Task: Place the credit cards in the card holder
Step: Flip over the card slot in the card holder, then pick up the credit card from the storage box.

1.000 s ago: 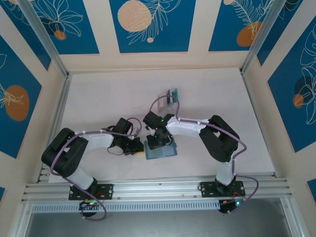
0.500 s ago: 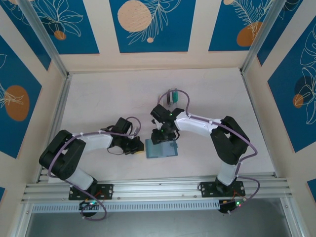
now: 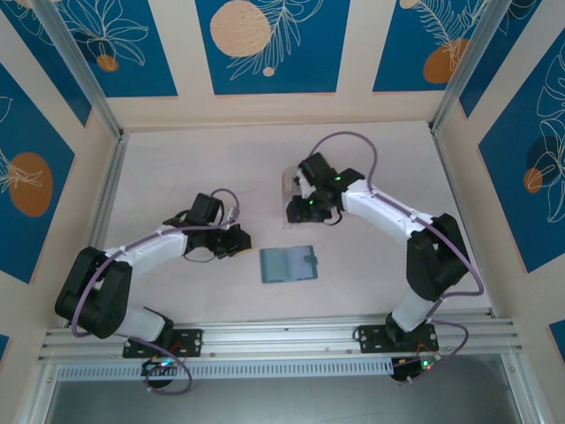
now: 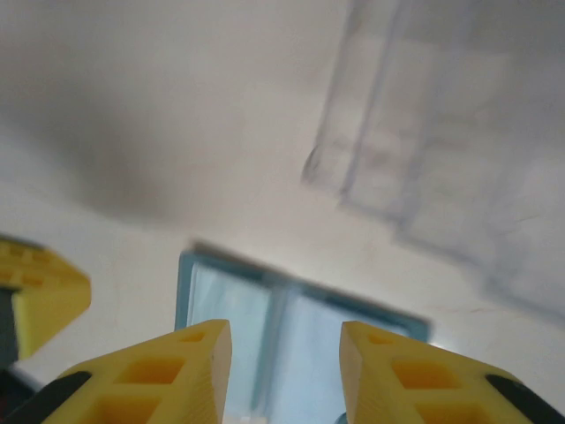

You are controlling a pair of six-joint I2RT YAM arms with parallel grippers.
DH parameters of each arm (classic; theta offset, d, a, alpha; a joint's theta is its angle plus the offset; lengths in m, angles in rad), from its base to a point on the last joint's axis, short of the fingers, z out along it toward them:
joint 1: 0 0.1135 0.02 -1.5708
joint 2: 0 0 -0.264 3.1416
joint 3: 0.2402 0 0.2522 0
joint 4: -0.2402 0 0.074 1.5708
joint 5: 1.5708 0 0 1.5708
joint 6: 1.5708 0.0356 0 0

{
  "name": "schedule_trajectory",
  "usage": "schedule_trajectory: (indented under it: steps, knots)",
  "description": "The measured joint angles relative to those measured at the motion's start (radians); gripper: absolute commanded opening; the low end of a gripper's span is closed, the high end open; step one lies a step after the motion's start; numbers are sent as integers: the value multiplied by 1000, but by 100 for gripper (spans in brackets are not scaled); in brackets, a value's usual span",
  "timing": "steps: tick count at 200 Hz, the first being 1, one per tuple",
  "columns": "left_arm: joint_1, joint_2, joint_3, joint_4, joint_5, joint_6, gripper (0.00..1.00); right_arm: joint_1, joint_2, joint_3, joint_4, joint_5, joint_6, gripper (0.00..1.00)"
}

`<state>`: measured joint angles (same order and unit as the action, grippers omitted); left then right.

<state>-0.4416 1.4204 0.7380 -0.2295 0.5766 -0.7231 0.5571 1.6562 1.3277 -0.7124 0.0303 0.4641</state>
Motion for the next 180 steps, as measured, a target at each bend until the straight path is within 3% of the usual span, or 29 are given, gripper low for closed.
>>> schedule_trajectory:
  steps: [63, 113, 180]
  knots:
    - [1, 122, 194, 22, 19, 11, 14, -211, 130, 260, 2, 63, -11, 40]
    - [1, 206, 240, 51, 41, 7, 14, -248, 329, 402, -18, 40, -39, 38]
    - [1, 214, 240, 58, 49, 7, 14, -250, 411, 483, -47, 10, -60, 18]
